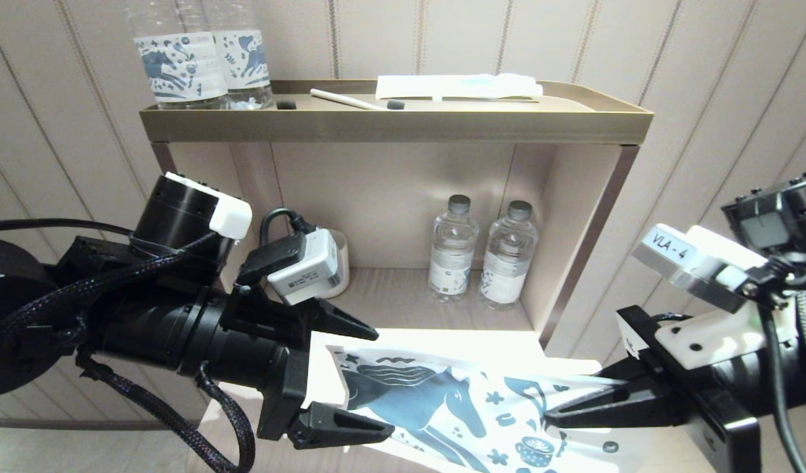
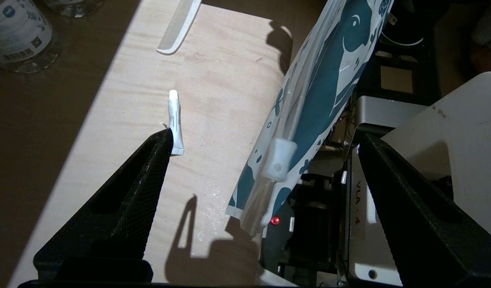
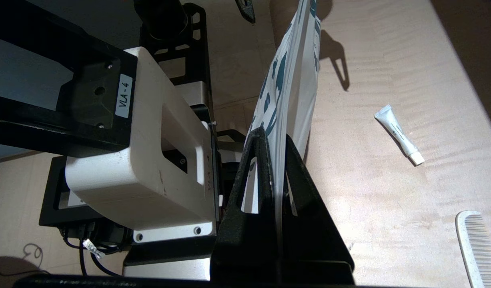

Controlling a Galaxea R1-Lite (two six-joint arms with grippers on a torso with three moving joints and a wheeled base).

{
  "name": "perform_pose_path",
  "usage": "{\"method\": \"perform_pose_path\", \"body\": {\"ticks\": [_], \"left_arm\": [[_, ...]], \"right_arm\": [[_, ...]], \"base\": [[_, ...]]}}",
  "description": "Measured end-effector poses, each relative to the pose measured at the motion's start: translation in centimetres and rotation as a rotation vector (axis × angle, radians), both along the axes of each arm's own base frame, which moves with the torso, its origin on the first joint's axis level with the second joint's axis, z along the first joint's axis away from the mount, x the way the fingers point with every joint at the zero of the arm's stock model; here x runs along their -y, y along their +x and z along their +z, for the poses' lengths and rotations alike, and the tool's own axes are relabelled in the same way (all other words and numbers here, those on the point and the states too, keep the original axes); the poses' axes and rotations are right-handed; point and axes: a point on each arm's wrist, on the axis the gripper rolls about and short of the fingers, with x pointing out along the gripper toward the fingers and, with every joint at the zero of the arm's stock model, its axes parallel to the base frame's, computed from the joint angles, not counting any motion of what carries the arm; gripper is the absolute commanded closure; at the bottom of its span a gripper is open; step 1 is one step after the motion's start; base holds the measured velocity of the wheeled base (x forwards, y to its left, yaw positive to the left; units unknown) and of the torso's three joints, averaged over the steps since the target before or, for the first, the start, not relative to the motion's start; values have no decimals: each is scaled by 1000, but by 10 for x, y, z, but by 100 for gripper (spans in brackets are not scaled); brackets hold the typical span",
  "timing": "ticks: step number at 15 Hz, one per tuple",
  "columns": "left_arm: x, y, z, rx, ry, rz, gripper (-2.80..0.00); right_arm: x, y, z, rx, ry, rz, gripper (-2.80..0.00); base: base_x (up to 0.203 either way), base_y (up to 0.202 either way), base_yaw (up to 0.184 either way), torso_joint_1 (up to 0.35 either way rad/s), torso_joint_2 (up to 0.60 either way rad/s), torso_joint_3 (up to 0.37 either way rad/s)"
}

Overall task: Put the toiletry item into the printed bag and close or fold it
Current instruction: Hand it to the other hand

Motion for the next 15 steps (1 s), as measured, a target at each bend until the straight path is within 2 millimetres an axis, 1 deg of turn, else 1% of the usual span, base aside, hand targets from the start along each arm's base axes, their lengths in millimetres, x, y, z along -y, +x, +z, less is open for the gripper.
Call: {"method": "perform_pose_path", "body": {"ticks": [15], "left_arm": [[8,2,-3,-1,4,-22,-280]], "right_arm": [[-3,4,1,-2,0,3,0]], "base": [[0,0,0,0,0,0]]}}
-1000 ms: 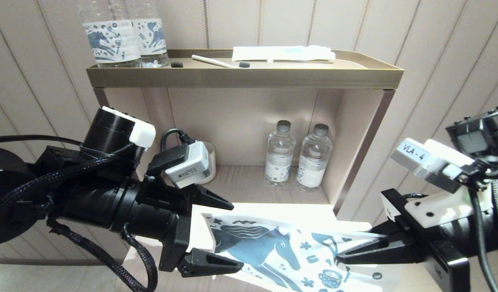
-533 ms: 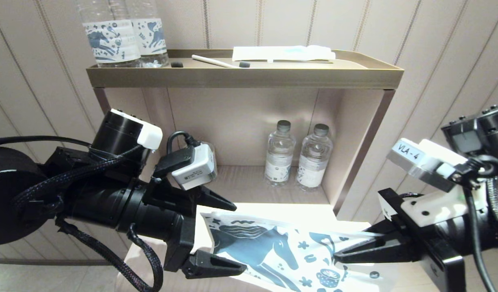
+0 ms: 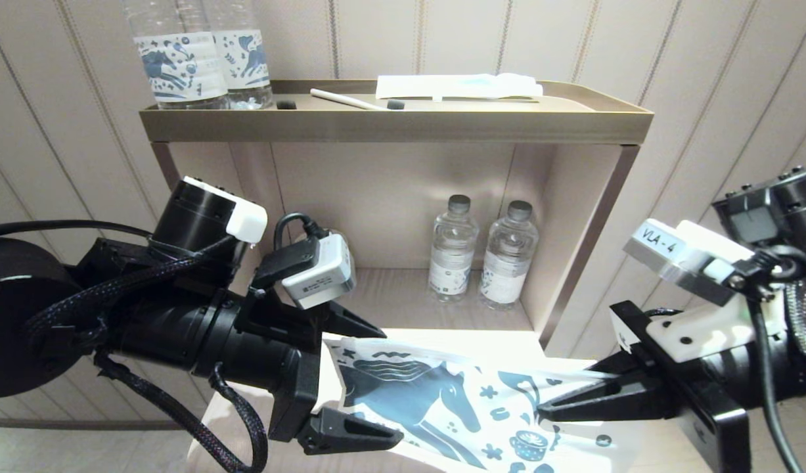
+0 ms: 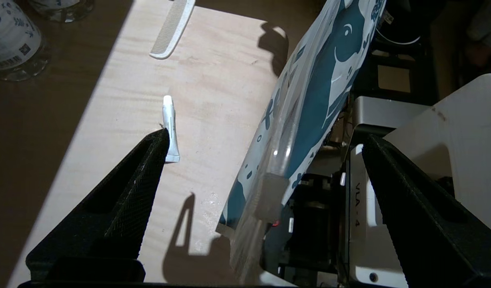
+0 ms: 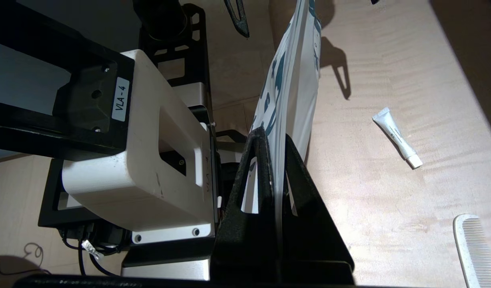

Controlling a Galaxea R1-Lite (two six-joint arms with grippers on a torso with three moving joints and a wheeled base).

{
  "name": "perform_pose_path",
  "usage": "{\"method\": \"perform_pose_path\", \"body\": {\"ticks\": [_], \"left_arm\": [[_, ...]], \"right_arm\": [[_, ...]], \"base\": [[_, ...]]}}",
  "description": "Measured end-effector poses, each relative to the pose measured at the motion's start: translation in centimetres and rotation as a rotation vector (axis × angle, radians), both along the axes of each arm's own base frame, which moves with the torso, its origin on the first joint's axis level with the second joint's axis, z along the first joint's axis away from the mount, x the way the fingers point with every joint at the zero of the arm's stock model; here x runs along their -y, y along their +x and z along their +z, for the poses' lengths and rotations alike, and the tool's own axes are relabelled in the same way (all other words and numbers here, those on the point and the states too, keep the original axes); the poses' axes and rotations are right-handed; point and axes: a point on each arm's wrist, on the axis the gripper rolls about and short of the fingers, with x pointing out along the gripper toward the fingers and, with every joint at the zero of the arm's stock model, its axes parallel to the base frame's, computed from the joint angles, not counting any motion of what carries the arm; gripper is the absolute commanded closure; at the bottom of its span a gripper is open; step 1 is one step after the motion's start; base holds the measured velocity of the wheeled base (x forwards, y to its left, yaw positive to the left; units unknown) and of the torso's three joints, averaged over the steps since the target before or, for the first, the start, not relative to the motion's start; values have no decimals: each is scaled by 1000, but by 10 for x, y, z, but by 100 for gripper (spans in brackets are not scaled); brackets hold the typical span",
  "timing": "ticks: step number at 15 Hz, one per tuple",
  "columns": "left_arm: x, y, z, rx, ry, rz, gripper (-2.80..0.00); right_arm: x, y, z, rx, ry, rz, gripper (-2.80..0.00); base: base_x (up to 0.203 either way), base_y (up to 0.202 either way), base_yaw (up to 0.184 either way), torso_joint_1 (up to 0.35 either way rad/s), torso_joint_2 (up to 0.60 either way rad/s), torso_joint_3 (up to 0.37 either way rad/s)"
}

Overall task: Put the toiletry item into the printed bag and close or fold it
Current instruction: Hand it to the other hand

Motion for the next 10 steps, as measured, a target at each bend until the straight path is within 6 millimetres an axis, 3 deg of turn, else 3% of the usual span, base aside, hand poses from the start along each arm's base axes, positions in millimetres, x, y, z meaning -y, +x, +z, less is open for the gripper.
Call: {"method": "perform_pose_path", "body": {"ticks": [1,2,10], "left_arm": [[0,0,0,-1,1,0,-280],[0,0,0,0,0,0,0],[1,0,0,2,-1,-4,0]], "right_arm": [[0,0,0,1,0,0,0],[0,0,1,2,1,0,0],[-1,1,1,1,1,2,0]], "base": [[0,0,0,0,0,0],[0,0,0,0,0,0],[0,0,0,0,0,0]]}}
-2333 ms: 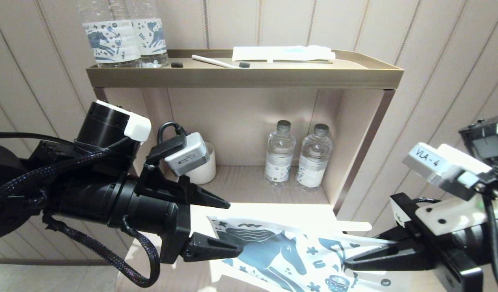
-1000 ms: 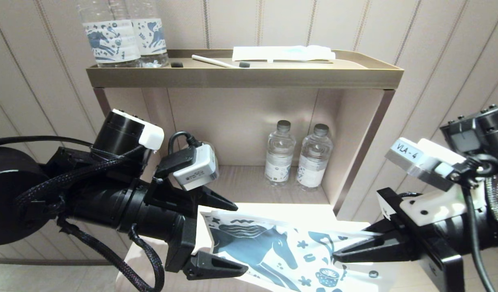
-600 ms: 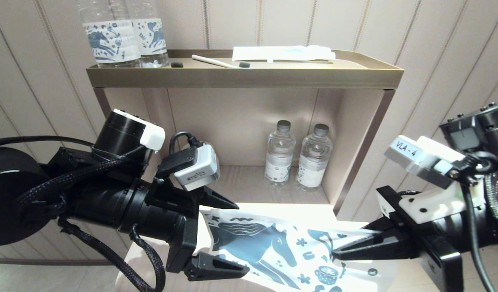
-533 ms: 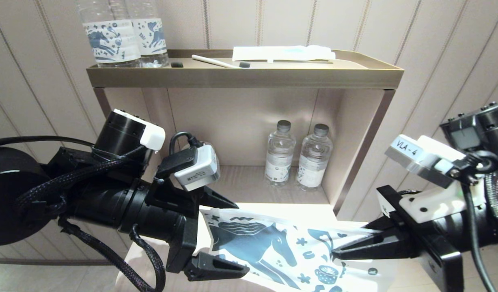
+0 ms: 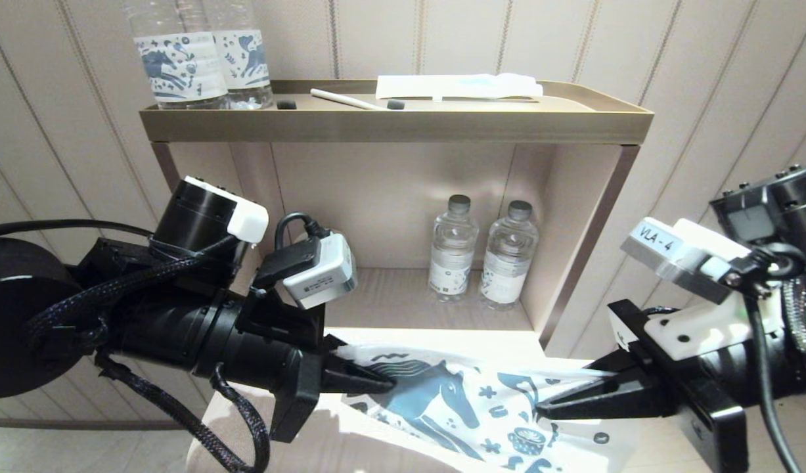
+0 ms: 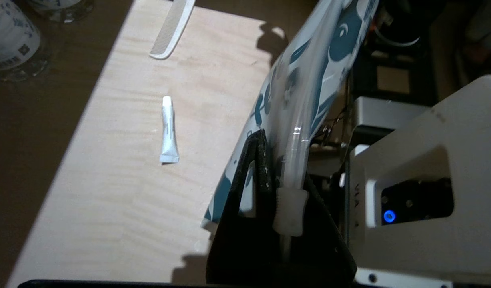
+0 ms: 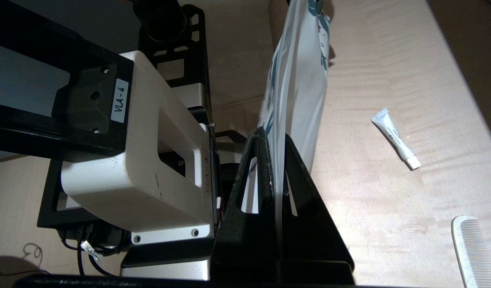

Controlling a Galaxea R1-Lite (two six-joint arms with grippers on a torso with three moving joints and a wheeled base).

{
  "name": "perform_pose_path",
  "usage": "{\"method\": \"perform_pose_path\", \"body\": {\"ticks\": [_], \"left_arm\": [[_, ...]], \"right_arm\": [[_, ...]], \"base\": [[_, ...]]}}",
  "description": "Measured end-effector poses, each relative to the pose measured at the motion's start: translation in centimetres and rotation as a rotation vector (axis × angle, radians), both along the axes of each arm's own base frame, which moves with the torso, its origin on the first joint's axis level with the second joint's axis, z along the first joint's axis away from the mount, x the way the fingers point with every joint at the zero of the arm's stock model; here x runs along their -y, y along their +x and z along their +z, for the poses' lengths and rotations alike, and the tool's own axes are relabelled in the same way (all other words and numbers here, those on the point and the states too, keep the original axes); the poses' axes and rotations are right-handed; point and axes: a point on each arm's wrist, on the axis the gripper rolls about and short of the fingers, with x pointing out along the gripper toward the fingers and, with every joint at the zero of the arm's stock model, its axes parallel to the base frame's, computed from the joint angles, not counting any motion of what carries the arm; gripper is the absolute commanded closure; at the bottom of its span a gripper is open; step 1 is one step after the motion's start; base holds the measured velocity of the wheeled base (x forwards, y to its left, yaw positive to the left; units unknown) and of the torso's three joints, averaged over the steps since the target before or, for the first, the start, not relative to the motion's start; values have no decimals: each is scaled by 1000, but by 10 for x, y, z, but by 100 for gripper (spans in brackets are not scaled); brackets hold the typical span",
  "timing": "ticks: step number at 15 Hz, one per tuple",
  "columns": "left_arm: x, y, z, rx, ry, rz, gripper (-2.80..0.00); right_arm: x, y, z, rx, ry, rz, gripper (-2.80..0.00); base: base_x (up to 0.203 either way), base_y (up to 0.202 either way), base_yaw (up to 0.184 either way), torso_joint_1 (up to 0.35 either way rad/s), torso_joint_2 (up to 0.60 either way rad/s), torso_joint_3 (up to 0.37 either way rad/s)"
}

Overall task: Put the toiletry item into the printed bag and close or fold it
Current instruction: Hand it to the other hand

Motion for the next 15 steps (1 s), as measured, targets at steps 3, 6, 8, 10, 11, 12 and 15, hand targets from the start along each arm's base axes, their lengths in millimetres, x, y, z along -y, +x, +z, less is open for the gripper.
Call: {"method": "perform_pose_path", "body": {"ticks": [3,6,8,10,11,12,15], "left_arm": [[1,0,-1,-1,3,-2,0],[3,0,-1,-1,5,-5,0],[3,0,0,3,3,-6,0],[4,0,2,8,0,-7,0],[4,0,3,9,-1,-7,0],[5,0,4,12,-4,-7,0],[9,2,3,13,-5,-14,0]], "right_arm": [[-3,-1,0,-3,-1,17,0],[-6,2,-1,-9,-4,21,0],[-11,6,-1,-12,-6,31,0],[-16,14,-2,-19,-10,37,0],[-19,18,-2,-23,-12,39,0],[-22,22,-2,-25,-13,40,0],[-33,35,0,-27,-14,54,0]], "base": [[0,0,0,0,0,0],[0,0,0,0,0,0],[0,0,0,0,0,0],[0,0,0,0,0,0],[0,0,0,0,0,0],[0,0,0,0,0,0],[0,0,0,0,0,0]]}}
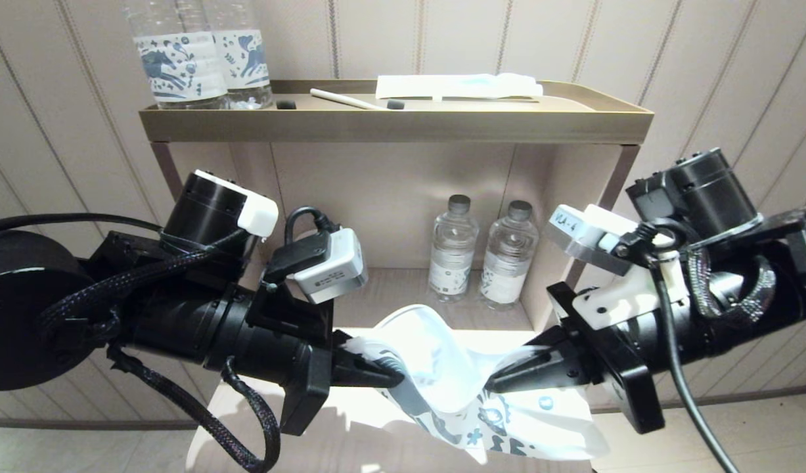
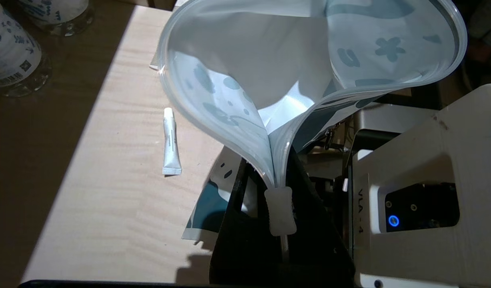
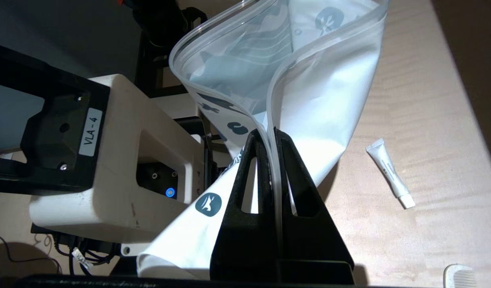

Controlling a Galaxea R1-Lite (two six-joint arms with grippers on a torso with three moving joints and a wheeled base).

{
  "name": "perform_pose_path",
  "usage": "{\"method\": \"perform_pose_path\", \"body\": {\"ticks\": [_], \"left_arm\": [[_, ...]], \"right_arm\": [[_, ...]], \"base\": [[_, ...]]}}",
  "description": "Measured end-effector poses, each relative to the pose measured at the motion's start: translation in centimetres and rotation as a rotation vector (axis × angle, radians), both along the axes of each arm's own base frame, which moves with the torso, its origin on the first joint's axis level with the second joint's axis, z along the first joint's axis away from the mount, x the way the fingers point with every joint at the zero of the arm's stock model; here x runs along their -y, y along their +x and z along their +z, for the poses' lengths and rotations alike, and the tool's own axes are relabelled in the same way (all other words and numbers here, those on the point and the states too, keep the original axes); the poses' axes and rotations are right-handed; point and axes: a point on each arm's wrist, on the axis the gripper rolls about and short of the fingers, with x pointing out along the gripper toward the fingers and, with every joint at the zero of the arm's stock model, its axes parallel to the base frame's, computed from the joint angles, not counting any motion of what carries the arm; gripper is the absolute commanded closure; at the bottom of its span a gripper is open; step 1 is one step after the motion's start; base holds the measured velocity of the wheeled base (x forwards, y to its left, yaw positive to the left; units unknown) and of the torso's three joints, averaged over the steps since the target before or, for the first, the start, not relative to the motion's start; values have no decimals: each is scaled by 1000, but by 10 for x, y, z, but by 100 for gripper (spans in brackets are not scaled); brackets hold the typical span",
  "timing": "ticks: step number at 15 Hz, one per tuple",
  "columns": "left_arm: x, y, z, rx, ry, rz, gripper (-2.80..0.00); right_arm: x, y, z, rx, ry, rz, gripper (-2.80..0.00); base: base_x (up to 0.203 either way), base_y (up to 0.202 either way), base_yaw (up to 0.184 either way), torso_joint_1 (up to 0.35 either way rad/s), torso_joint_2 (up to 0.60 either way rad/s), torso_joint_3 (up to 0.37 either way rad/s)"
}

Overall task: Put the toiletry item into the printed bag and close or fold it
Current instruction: Hand it to the other hand

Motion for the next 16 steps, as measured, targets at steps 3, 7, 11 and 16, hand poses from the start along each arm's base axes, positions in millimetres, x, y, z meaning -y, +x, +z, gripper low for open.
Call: {"method": "perform_pose_path", "body": {"ticks": [3,7,11,16], "left_arm": [[5,0,-2,-6,5,-10,0],[5,0,-1,-7,2,-11,0],[2,-4,0,-8,3,-8,0],[0,-6,3,-3,-3,-6,0]], "right_arm": [[-10,10,-3,-11,-8,9,0],[-9,10,-5,-36,-31,-3,0],[2,-2,2,-25,-41,-31,0],[11,-19,3,-27,-45,-32,-146]], "base": [[0,0,0,0,0,0],[0,0,0,0,0,0],[0,0,0,0,0,0],[0,0,0,0,0,0]]}}
